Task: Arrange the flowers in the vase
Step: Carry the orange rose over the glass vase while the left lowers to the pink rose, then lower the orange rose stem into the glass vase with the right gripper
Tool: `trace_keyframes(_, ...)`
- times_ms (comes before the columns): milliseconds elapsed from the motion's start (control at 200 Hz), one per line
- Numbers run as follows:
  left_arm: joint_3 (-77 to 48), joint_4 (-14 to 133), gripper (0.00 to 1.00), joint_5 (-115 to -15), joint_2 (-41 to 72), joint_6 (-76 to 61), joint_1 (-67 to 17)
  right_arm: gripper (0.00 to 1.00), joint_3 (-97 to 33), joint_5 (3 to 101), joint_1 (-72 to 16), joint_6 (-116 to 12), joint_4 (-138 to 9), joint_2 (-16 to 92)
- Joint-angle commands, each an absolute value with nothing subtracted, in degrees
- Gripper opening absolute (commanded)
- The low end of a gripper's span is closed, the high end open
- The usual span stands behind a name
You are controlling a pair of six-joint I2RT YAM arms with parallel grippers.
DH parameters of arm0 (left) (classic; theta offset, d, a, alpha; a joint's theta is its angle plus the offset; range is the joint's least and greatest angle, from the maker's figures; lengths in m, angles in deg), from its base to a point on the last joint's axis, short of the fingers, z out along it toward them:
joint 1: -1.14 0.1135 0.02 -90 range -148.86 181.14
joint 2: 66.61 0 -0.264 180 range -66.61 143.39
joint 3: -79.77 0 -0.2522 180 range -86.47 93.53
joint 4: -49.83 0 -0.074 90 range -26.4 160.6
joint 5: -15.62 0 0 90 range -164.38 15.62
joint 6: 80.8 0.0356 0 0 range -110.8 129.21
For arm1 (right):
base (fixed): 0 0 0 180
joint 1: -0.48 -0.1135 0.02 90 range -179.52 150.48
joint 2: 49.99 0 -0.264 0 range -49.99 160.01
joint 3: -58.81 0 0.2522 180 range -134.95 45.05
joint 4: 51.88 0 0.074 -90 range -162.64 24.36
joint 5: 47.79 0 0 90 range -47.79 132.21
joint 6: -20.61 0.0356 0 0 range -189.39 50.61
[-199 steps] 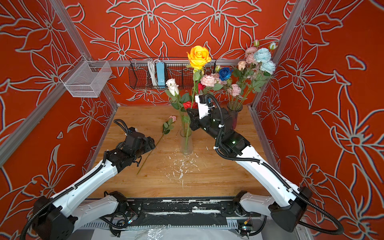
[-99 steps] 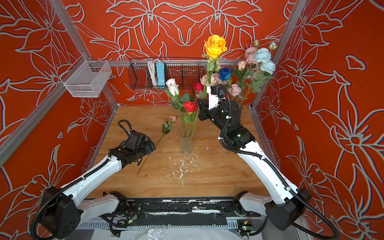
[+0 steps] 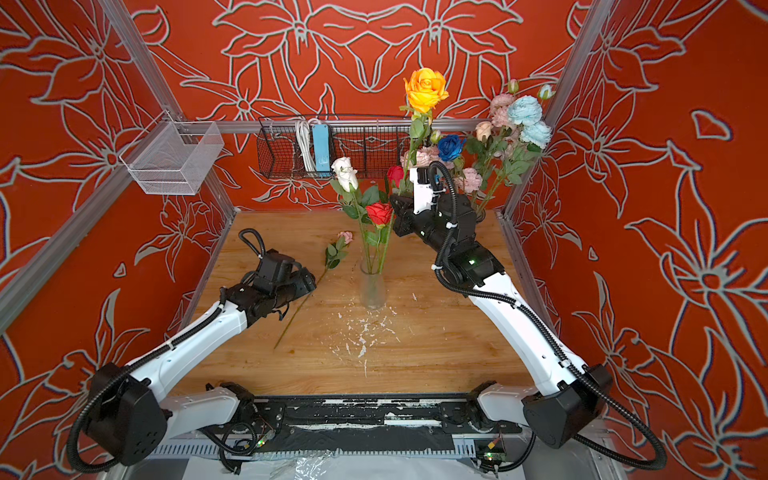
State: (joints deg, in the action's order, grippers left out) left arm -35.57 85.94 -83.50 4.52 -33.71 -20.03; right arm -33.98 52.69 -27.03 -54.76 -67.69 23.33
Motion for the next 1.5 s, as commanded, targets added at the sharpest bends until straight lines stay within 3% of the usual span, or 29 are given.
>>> trace_keyframes(0, -36.13, 87.21, 0.87, -81.65, 6.85, -32.51, -19.37, 0.00, -36.64, 53.66, -26.85, -53.83, -67.63, 22.52)
trace_keyframes(360, -40.35, 85.83, 0.87, -78.61, 6.90, -33.38, -19.29, 0.00, -41.47, 50.73, -26.85, -55.88, -67.09, 24.75)
trace_keyframes(560, -42.81, 84.27, 0.87, -78.10, 4.55, -34.30, -19.31, 0.00, -48.85, 54.55, -26.93, -54.86, -68.71, 30.40)
trace_keyframes(1221, -43.77, 82.58, 0.88, -80.31, 1.12, -32.37, -19.07, 0.00, -37.85, 57.43, -32.08, -63.56, -68.07, 34.22)
trace_keyframes(1276, -43.58, 82.58, 0.88, -80.22, 1.24, -32.37, -19.07, 0.11, -36.58, 57.04, -32.44, -63.48, -68.03, 33.46)
trace_keyframes(1496, -43.43, 82.36, 0.88, -79.94, 0.73, -32.77, -19.07, 0.35, -33.68, 54.39, -32.83, -62.31, -67.50, 30.12)
